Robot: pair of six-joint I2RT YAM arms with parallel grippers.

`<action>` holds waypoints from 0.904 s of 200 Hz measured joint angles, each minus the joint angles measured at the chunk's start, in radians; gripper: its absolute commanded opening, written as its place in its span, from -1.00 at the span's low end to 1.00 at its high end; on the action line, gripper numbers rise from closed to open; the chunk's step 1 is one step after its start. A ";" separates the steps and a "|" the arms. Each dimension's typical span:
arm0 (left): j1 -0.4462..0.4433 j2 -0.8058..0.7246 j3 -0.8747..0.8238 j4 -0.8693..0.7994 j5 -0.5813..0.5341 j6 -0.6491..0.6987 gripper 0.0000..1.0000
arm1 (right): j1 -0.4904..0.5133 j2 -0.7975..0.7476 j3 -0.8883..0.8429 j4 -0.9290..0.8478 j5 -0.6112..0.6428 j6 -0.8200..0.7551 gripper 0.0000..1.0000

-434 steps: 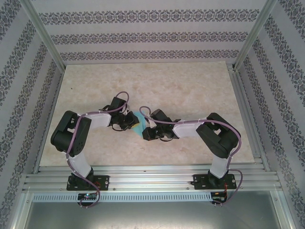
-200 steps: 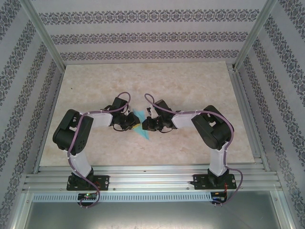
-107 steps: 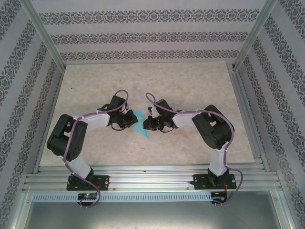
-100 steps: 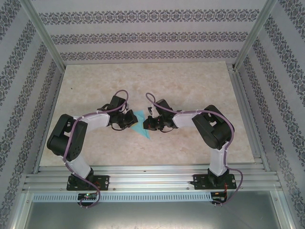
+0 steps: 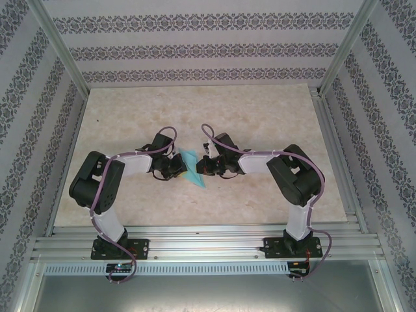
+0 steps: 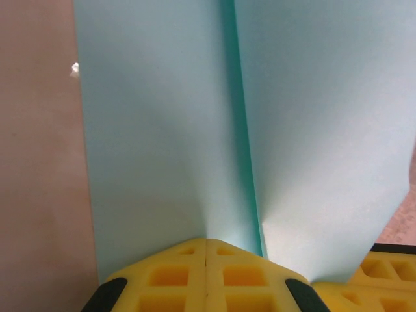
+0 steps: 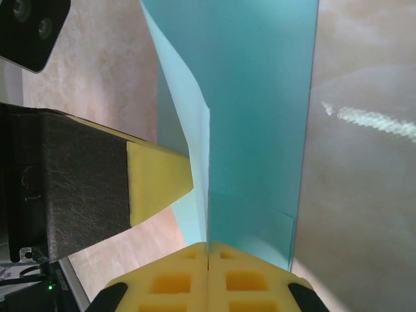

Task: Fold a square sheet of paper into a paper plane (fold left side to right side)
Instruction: Fourth fold the wing at the center of the table.

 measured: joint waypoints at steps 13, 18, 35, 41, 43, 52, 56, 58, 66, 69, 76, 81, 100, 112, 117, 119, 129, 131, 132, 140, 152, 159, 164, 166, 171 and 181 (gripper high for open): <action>0.000 0.000 0.000 0.000 0.000 0.001 -0.93 | 0.000 0.000 -0.001 0.000 0.000 0.000 -0.91; 0.000 0.000 0.000 0.000 0.000 0.001 -0.93 | 0.000 0.000 -0.001 -0.001 0.000 0.000 -0.91; 0.000 0.000 0.000 0.000 -0.001 0.001 -0.94 | -0.001 0.000 -0.004 -0.001 0.000 -0.001 -0.91; 0.000 0.000 0.000 0.000 0.000 0.002 -0.93 | -0.001 0.000 -0.005 -0.001 0.000 -0.001 -0.91; 0.000 0.000 0.000 0.000 -0.001 0.002 -0.93 | -0.002 0.000 -0.006 -0.001 0.000 -0.001 -0.91; 0.000 0.000 0.000 0.000 -0.001 0.004 -0.93 | -0.005 0.000 -0.009 0.000 0.001 -0.001 -0.90; 0.000 0.000 0.000 0.000 -0.001 0.005 -0.93 | -0.005 0.000 -0.010 0.000 0.001 -0.001 -0.91; 0.000 0.000 0.000 0.000 -0.001 0.005 -0.93 | -0.006 0.000 -0.011 0.000 0.001 -0.001 -0.90; 0.000 0.000 0.000 0.000 -0.001 0.006 -0.94 | -0.008 0.000 -0.011 0.000 0.001 -0.001 -0.91; 0.000 0.000 0.000 0.000 0.000 0.008 -0.93 | -0.008 0.000 -0.012 0.000 0.001 -0.001 -0.90; 0.000 0.000 0.000 0.000 -0.001 0.008 -0.93 | -0.010 0.000 -0.012 0.000 0.001 -0.001 -0.91; 0.000 0.000 0.000 0.000 0.000 0.009 -0.93 | -0.012 0.000 -0.012 0.000 0.001 -0.001 -0.90; 0.000 0.000 0.000 0.000 0.000 0.013 -0.93 | -0.013 0.000 -0.012 0.000 0.001 -0.001 -0.90; 0.000 0.000 0.000 0.000 0.000 0.015 -0.94 | -0.013 0.001 -0.012 0.000 0.001 0.000 -0.90; 0.000 0.000 0.000 0.000 -0.001 0.016 -0.93 | -0.013 0.002 -0.012 0.000 0.000 -0.001 -0.90; 0.000 0.000 0.000 0.000 -0.001 0.016 -0.94 | -0.013 0.002 -0.012 0.000 0.000 -0.001 -0.90; 0.000 0.000 0.000 0.000 -0.001 0.016 -0.93 | -0.013 0.003 -0.012 0.000 0.000 -0.001 -0.89; 0.000 0.000 0.000 0.000 -0.001 0.017 -0.93 | -0.013 0.004 -0.012 0.001 0.000 -0.001 -0.89; 0.000 0.000 0.000 0.000 -0.001 0.017 -0.94 | -0.013 0.004 -0.012 0.001 0.000 -0.001 -0.89; 0.000 0.000 0.000 0.000 -0.001 0.019 -0.93 | -0.013 0.008 -0.012 0.001 0.000 0.000 -0.89; 0.000 0.000 0.000 0.000 -0.001 0.019 -0.94 | -0.013 0.013 -0.012 0.002 0.000 0.000 -0.89; 0.000 0.000 0.000 0.000 -0.001 0.019 -0.94 | -0.013 0.018 -0.012 0.005 0.000 0.000 -0.89; 0.000 0.000 0.000 0.000 0.000 0.019 -0.93 | -0.013 0.022 -0.012 0.006 0.000 0.000 -0.88; 0.000 0.000 0.000 0.000 -0.001 0.019 -0.94 | -0.013 0.023 -0.012 0.006 0.000 0.000 -0.88; 0.000 0.000 0.000 0.000 -0.001 0.019 -0.93 | -0.013 0.026 -0.012 0.007 0.000 0.000 -0.88; 0.000 0.000 0.000 0.000 0.000 0.019 -0.93 | -0.013 0.032 -0.012 0.010 0.000 0.000 -0.88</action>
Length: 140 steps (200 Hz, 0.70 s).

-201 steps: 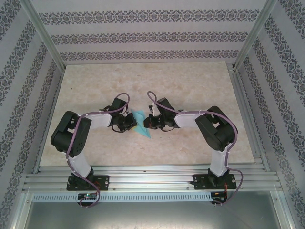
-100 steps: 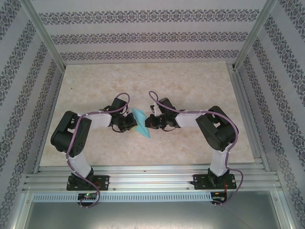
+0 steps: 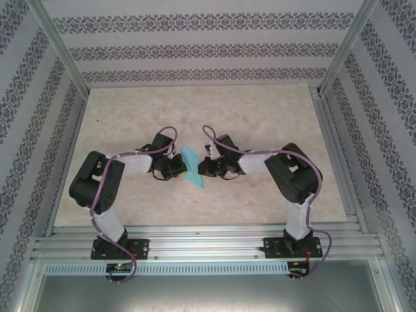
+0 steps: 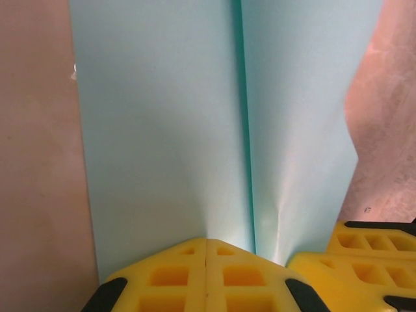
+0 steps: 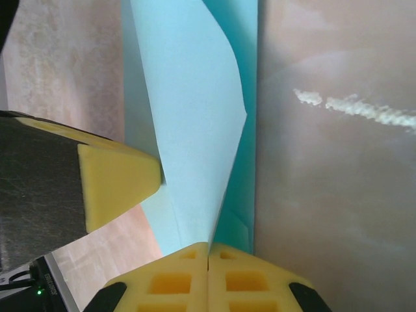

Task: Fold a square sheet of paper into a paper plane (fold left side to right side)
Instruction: Fourth fold the wing at the center of the table.

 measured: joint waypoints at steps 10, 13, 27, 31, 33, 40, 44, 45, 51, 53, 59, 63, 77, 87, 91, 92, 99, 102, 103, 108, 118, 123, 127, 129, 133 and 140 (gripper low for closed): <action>0.000 0.000 0.000 0.000 0.000 0.000 -0.93 | 0.000 0.004 0.000 0.003 0.000 0.000 -0.87; 0.000 0.000 0.000 0.000 0.000 0.000 -0.93 | 0.000 0.006 0.000 0.004 0.000 0.000 -0.87; 0.000 0.000 0.000 0.000 0.000 0.000 -0.93 | 0.000 0.009 0.000 0.005 -0.001 0.000 -0.86; 0.000 0.000 0.000 0.000 0.000 0.000 -0.93 | 0.000 0.010 0.000 0.006 -0.001 0.000 -0.86; 0.000 0.000 0.000 0.000 0.000 0.000 -0.93 | 0.000 0.010 0.000 0.006 -0.001 0.000 -0.86; 0.000 0.000 0.000 0.000 0.000 0.000 -0.93 | 0.000 0.010 0.000 0.006 -0.001 0.000 -0.86; 0.000 0.000 0.000 0.000 0.000 0.000 -0.94 | 0.000 0.010 0.000 0.006 -0.001 0.000 -0.86; 0.000 0.000 0.000 0.000 0.000 0.000 -0.94 | 0.000 0.010 0.000 0.006 -0.001 0.000 -0.86; 0.000 0.000 0.000 0.000 0.000 0.000 -0.93 | 0.000 0.010 0.000 0.007 -0.002 0.000 -0.86; 0.000 0.000 0.000 0.000 0.000 0.000 -0.93 | 0.000 0.010 0.000 0.007 -0.003 0.000 -0.86; 0.000 0.000 0.000 0.000 0.000 0.000 -0.94 | 0.000 0.010 0.000 0.006 -0.003 0.000 -0.86; 0.000 0.000 0.000 0.000 0.000 0.000 -0.93 | 0.000 0.011 0.000 0.007 -0.003 0.000 -0.86; 0.000 0.000 0.000 0.000 0.000 0.000 -0.93 | 0.002 0.018 0.001 0.007 -0.004 0.000 -0.85; 0.000 0.000 0.000 0.000 0.000 0.000 -0.93 | 0.002 0.021 0.007 0.005 -0.006 0.000 -0.85; 0.000 0.000 0.000 0.000 0.000 0.000 -0.93 | 0.003 0.022 0.009 0.002 -0.007 -0.001 -0.85; 0.000 0.000 0.000 0.000 0.000 0.000 -0.93 | 0.003 0.023 0.010 0.002 -0.007 -0.001 -0.85; 0.000 0.001 0.000 0.000 0.000 0.000 -0.93 | 0.007 0.023 0.012 -0.001 -0.007 -0.002 -0.85; 0.000 0.001 0.000 0.000 0.000 0.000 -0.94 | 0.007 0.023 0.012 -0.002 -0.007 -0.002 -0.85; 0.000 0.001 0.000 0.000 0.000 0.000 -0.93 | 0.007 0.023 0.013 -0.002 -0.007 -0.003 -0.85; 0.000 0.002 0.000 0.000 0.000 0.000 -0.93 | 0.009 0.023 0.014 -0.003 -0.007 -0.003 -0.85; 0.000 0.002 0.001 0.000 0.001 0.000 -0.93 | 0.013 0.024 0.016 -0.005 -0.006 -0.004 -0.85; 0.000 0.002 0.001 0.000 0.001 0.000 -0.93 | 0.014 0.025 0.017 -0.006 -0.007 -0.004 -0.85; 0.000 0.002 0.001 0.000 0.001 0.000 -0.93 | 0.014 0.025 0.018 -0.006 -0.006 -0.004 -0.85; 0.000 0.002 0.001 0.000 0.001 0.000 -0.94 | 0.014 0.025 0.018 -0.006 -0.006 -0.004 -0.85; 0.000 0.002 0.001 0.000 0.001 0.000 -0.93 | 0.015 0.025 0.019 -0.008 -0.006 -0.005 -0.85; 0.000 0.003 0.001 0.000 0.001 0.000 -0.93 | 0.015 0.025 0.021 -0.013 -0.006 -0.008 -0.85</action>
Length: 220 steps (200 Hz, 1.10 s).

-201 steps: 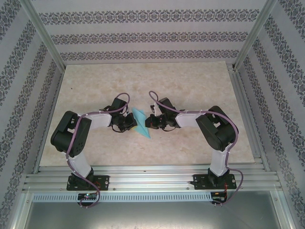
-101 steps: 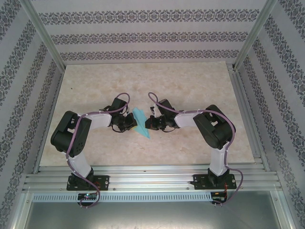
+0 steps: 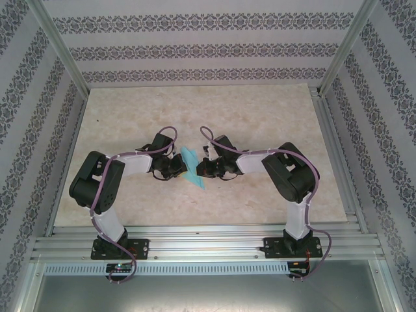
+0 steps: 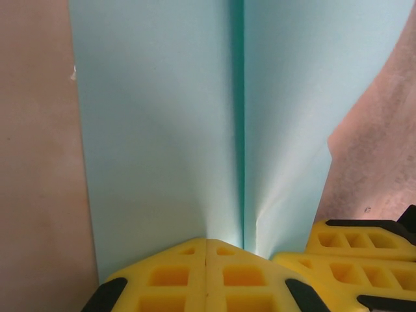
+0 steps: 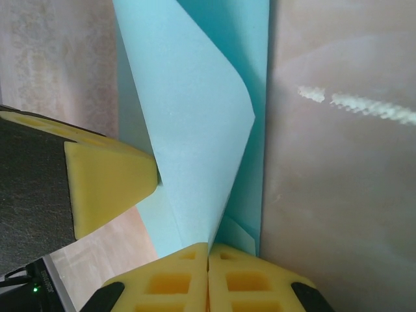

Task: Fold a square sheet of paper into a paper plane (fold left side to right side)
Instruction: Fourth fold the wing at the center of the table.

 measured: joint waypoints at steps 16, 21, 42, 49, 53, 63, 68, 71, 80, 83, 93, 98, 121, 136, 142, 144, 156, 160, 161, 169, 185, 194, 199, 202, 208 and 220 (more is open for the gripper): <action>0.000 0.001 0.000 0.000 0.002 0.000 -0.93 | 0.000 0.000 0.009 -0.011 0.000 -0.004 -0.85; 0.000 0.001 0.000 0.000 0.003 0.000 -0.93 | 0.000 0.000 0.011 -0.016 0.000 -0.006 -0.85; 0.000 0.003 0.002 0.000 0.003 0.000 -0.93 | 0.000 0.003 0.024 -0.039 0.000 -0.022 -0.85; 0.000 0.003 0.002 0.000 0.003 0.000 -0.94 | 0.000 0.003 0.029 -0.047 0.001 -0.027 -0.84; 0.000 0.003 0.002 0.000 0.003 0.000 -0.93 | 0.000 0.003 0.031 -0.051 0.001 -0.030 -0.85; 0.000 0.003 0.002 0.000 0.003 0.000 -0.93 | 0.000 0.003 0.035 -0.060 0.001 -0.035 -0.85; 0.000 0.003 0.002 0.000 0.003 0.000 -0.93 | 0.000 0.003 0.037 -0.063 0.001 -0.039 -0.85; 0.000 0.003 0.002 0.000 0.003 0.001 -0.93 | 0.000 0.003 0.039 -0.065 0.002 -0.041 -0.85; 0.000 0.003 0.002 0.000 0.003 0.000 -0.93 | 0.000 0.003 0.043 -0.073 0.002 -0.049 -0.85; 0.000 0.003 0.002 0.000 0.003 0.001 -0.93 | 0.000 0.003 0.044 -0.075 0.002 -0.050 -0.85; 0.000 0.003 0.002 0.000 0.003 0.001 -0.93 | 0.000 0.003 0.048 -0.083 0.003 -0.056 -0.85; 0.000 0.003 0.002 0.000 0.003 0.001 -0.93 | 0.000 0.003 0.050 -0.087 0.003 -0.058 -0.85; 0.000 0.004 0.002 0.001 0.003 0.001 -0.93 | 0.000 0.005 0.058 -0.100 0.003 -0.070 -0.84; 0.000 0.004 0.002 0.001 0.003 0.001 -0.93 | 0.000 0.005 0.060 -0.105 0.005 -0.077 -0.84; 0.000 0.004 0.002 0.001 0.003 0.001 -0.93 | 0.000 0.005 0.060 -0.106 0.005 -0.079 -0.84; 0.000 0.004 0.002 0.001 0.004 0.001 -0.93 | 0.000 0.005 0.060 -0.106 0.007 -0.080 -0.84; 0.000 0.004 0.002 0.001 0.004 0.001 -0.94 | 0.000 0.006 0.060 -0.107 0.007 -0.083 -0.84; 0.000 0.004 0.002 0.001 0.004 0.001 -0.94 | 0.000 0.007 0.060 -0.107 0.007 -0.084 -0.84; 0.000 0.004 0.002 0.001 0.004 0.001 -0.93 | 0.000 0.007 0.061 -0.107 0.007 -0.084 -0.84; 0.000 0.005 0.002 0.002 0.005 0.002 -0.94 | 0.000 0.012 0.064 -0.112 0.007 -0.084 -0.84; 0.000 0.006 0.002 0.006 0.008 0.002 -0.94 | -0.001 0.020 0.072 -0.121 0.007 -0.087 -0.84; 0.000 0.007 0.002 0.008 0.008 0.002 -0.94 | -0.002 0.022 0.074 -0.123 0.007 -0.090 -0.84; 0.000 0.007 0.002 0.008 0.009 0.003 -0.94 | -0.002 0.022 0.075 -0.126 0.007 -0.091 -0.84; 0.000 0.007 0.002 0.008 0.009 0.003 -0.94 | -0.002 0.022 0.075 -0.126 0.007 -0.092 -0.84; 0.000 0.008 0.002 0.009 0.010 0.003 -0.94 | -0.002 0.022 0.076 -0.127 0.007 -0.095 -0.84; 0.000 0.008 0.002 0.009 0.011 0.003 -0.94 | -0.002 0.022 0.079 -0.132 0.007 -0.100 -0.84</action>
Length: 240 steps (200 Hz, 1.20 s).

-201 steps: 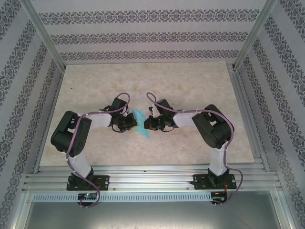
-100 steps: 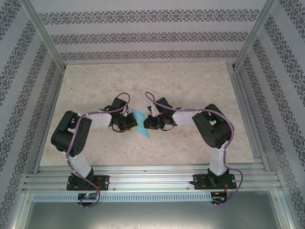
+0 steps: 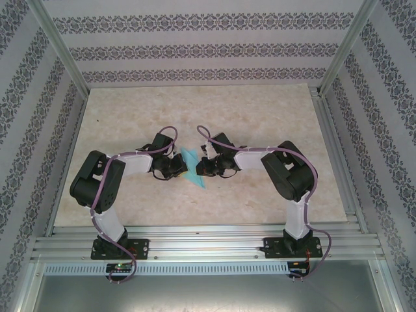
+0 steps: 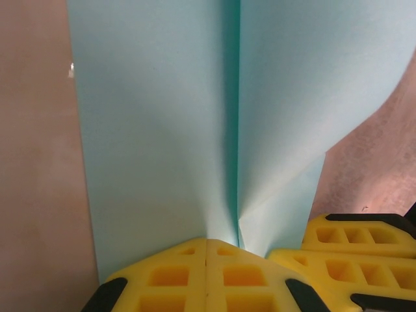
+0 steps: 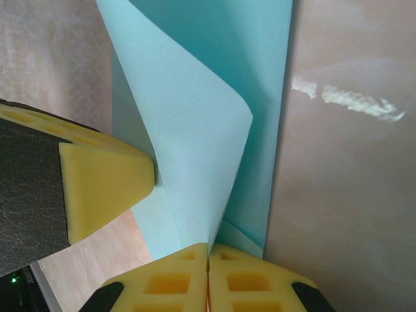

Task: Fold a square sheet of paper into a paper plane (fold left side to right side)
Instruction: Fourth fold the wing at the center of the table.

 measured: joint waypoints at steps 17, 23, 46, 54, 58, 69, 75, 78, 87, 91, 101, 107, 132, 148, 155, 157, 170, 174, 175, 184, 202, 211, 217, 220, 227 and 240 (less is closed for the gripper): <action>0.000 0.000 0.000 0.000 0.000 0.000 -0.94 | 0.000 0.000 0.005 -0.008 0.000 -0.005 -0.84; 0.000 0.000 0.000 0.000 0.000 0.000 -0.94 | 0.000 0.000 0.007 -0.011 0.000 -0.006 -0.84; 0.000 0.000 0.000 0.000 0.000 0.000 -0.94 | 0.000 0.000 0.008 -0.014 0.000 -0.006 -0.84; 0.000 0.000 0.000 0.000 0.000 0.000 -0.94 | -0.001 0.000 0.008 -0.014 0.000 -0.006 -0.84; 0.000 0.000 0.000 0.000 0.000 0.000 -0.94 | -0.001 0.000 0.008 -0.015 0.000 -0.006 -0.84; 0.000 0.000 0.000 0.000 0.000 0.000 -0.94 | -0.001 0.000 0.008 -0.015 0.000 -0.007 -0.84; 0.000 0.000 0.000 0.000 0.000 0.000 -0.94 | -0.001 0.000 0.009 -0.016 0.000 -0.008 -0.84; 0.000 0.000 0.000 0.000 0.000 0.000 -0.94 | -0.001 0.000 0.009 -0.016 0.000 -0.009 -0.84; 0.000 0.000 0.000 0.000 0.000 0.000 -0.94 | -0.001 0.000 0.013 -0.021 0.000 -0.009 -0.84; 0.000 0.000 0.000 0.000 0.000 0.000 -0.94 | -0.001 0.000 0.014 -0.023 0.000 -0.009 -0.84; 0.000 0.000 0.000 0.000 0.000 0.000 -0.94 | -0.003 0.000 0.019 -0.028 -0.001 -0.010 -0.84; 0.000 0.001 0.000 0.001 0.000 0.000 -0.94 | -0.003 0.000 0.020 -0.031 -0.001 -0.010 -0.84; 0.000 0.002 0.000 0.003 0.001 0.000 -0.94 | -0.008 0.000 0.025 -0.039 -0.001 -0.010 -0.84; 0.000 0.002 0.000 0.003 0.002 0.000 -0.94 | -0.008 0.000 0.029 -0.046 -0.002 -0.014 -0.84; 0.000 0.002 0.000 0.003 0.003 0.000 -0.94 | -0.008 0.000 0.031 -0.050 -0.001 -0.018 -0.84; 0.000 0.002 0.000 0.004 0.003 0.000 -0.94 | -0.008 0.000 0.031 -0.050 -0.001 -0.018 -0.84; 0.000 0.002 0.000 0.005 0.003 0.000 -0.94 | -0.008 0.000 0.034 -0.055 -0.002 -0.025 -0.84; 0.000 0.003 0.000 0.006 0.003 0.000 -0.94 | -0.008 0.000 0.035 -0.058 -0.001 -0.028 -0.84; 0.000 0.003 0.000 0.006 0.003 0.000 -0.94 | -0.008 0.000 0.035 -0.058 -0.002 -0.028 -0.84; 0.000 0.003 0.000 0.006 0.003 0.000 -0.94 | -0.008 0.000 0.039 -0.062 -0.001 -0.029 -0.84; 0.000 0.003 0.000 0.006 0.003 0.000 -0.94 | -0.010 0.000 0.043 -0.068 -0.002 -0.032 -0.84; 0.000 0.003 0.000 0.006 0.003 0.000 -0.94 | -0.012 0.000 0.043 -0.071 -0.003 -0.032 -0.84; 0.000 0.003 0.000 0.006 0.003 0.000 -0.94 | -0.014 0.000 0.044 -0.072 -0.005 -0.033 -0.85; 0.000 0.003 0.000 0.006 0.003 0.001 -0.94 | -0.014 0.000 0.044 -0.072 -0.005 -0.033 -0.85; 0.000 0.003 0.000 0.007 0.003 0.000 -0.94 | -0.018 0.000 0.045 -0.074 -0.006 -0.034 -0.84; 0.000 0.003 0.000 0.007 0.003 0.000 -0.94 | -0.021 0.000 0.048 -0.080 -0.007 -0.035 -0.84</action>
